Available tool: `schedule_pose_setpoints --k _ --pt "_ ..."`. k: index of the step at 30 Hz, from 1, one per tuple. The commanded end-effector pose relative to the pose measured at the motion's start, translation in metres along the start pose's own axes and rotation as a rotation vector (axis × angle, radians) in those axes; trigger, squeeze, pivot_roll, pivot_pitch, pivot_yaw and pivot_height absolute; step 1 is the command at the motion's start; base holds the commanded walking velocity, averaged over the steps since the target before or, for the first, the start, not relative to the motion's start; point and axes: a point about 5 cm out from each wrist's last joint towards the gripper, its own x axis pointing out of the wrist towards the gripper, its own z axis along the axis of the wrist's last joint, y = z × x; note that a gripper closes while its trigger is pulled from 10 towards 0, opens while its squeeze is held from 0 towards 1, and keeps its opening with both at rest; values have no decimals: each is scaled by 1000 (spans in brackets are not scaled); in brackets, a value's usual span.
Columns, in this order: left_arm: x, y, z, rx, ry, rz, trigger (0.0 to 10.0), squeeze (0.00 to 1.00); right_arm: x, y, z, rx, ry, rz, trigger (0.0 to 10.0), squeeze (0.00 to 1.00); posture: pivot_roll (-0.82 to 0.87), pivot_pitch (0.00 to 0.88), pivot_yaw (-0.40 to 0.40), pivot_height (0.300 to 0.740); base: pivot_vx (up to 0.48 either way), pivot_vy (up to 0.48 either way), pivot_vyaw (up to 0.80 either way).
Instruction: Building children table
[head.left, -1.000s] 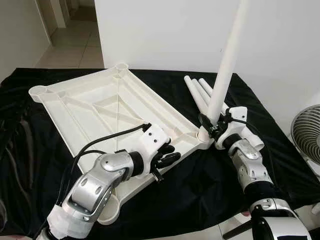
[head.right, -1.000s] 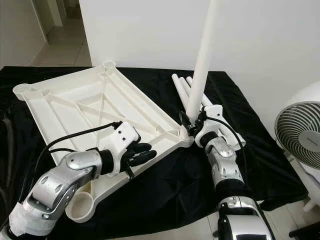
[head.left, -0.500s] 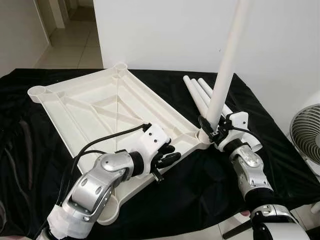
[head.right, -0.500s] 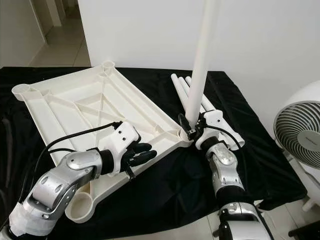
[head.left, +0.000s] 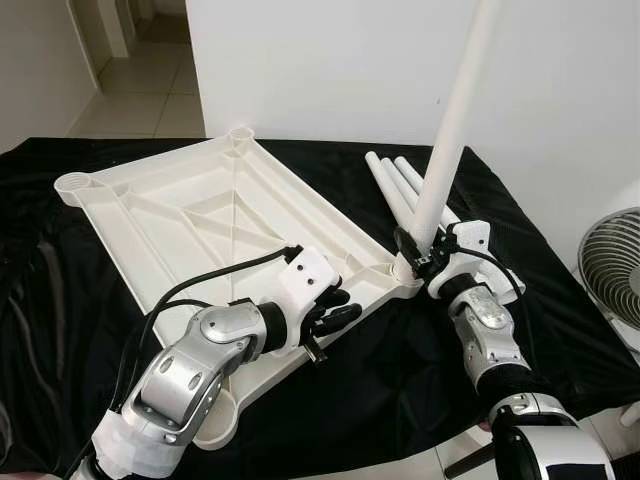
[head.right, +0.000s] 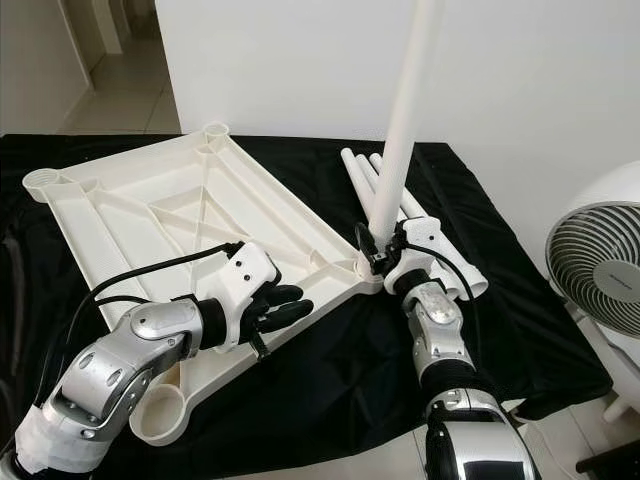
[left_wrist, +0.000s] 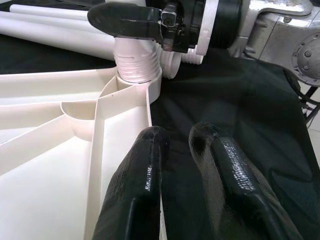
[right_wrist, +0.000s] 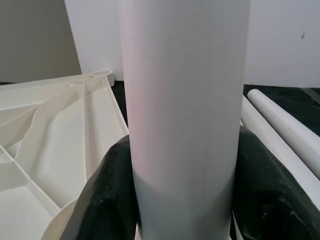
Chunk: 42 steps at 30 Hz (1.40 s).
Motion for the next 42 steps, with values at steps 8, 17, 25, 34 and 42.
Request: schedule_pose_setpoints --k 8,17,25,34,42 --pt "-3 -2 0 -9 4 15 10000 0 -8 11 -24 71 84 25 10000 0 60 83 -33 740 0 0 0" --pt "-3 -3 0 -8 2 11 10000 0 -16 14 -34 107 102 9 10000 0 55 80 -30 740 0 0 0" --pt "-3 -3 1 -6 1 8 10000 0 -26 15 -46 140 135 -15 10000 0 54 84 -24 740 0 0 0" --pt "-5 -3 2 -9 3 13 10000 0 -40 25 -55 92 149 23 10000 0 57 93 -22 740 0 0 0" --pt "-5 -4 2 -14 0 14 10000 0 -50 38 -59 34 151 106 10000 0 52 102 -25 740 0 0 0"
